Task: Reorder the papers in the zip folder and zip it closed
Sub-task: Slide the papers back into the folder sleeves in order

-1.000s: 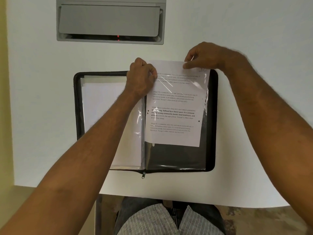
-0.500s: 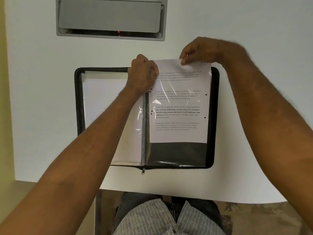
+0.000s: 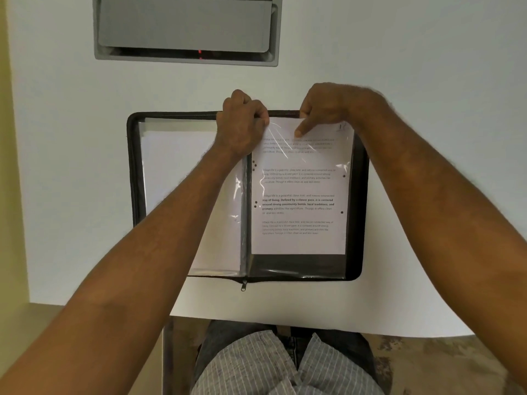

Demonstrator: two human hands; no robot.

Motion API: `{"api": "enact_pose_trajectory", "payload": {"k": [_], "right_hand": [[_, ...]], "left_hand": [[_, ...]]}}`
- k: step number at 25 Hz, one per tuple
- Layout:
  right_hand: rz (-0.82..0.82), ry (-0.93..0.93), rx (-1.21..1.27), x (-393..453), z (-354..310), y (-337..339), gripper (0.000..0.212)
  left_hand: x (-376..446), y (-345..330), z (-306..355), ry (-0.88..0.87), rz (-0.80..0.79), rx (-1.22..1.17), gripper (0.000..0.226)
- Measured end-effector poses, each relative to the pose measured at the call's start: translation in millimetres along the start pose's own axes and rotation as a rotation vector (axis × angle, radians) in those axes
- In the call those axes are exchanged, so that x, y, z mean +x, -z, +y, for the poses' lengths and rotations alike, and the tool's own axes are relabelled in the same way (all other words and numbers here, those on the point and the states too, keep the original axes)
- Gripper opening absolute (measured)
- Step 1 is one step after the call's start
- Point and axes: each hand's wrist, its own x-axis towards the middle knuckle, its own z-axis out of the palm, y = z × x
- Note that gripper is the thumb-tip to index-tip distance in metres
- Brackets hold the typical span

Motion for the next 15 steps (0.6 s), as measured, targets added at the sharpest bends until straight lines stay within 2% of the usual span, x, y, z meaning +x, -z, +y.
{"api": "enact_pose_trajectory", "payload": {"k": [3, 8, 10, 12, 15], "right_hand": [[-0.077, -0.078, -0.034, -3.4, -5.7, -3.7, 0.034], [0.051, -0.032, 0.031, -8.9, -3.1, -15.2, 0.012], [0.148, -0.014, 0.011, -12.7, 0.6, -25.0, 0.009], [0.314, 0.026, -0.024, -20.0, 1.6, -42.0, 0.012], [0.485, 0.045, -0.021, -36.4, 0.2, -69.5, 0.016]], "left_hand": [[0.2, -1.9, 1.3, 0.003, -0.005, -0.010, 0.012], [-4.7, -2.9, 0.2, -0.025, 0.020, 0.000, 0.015], [-11.8, -3.5, -3.3, -0.054, 0.050, 0.028, 0.025], [-26.2, -3.3, -8.8, -0.071, 0.089, 0.053, 0.034], [-57.2, -3.0, -16.4, -0.042, 0.091, 0.087, 0.035]]}}
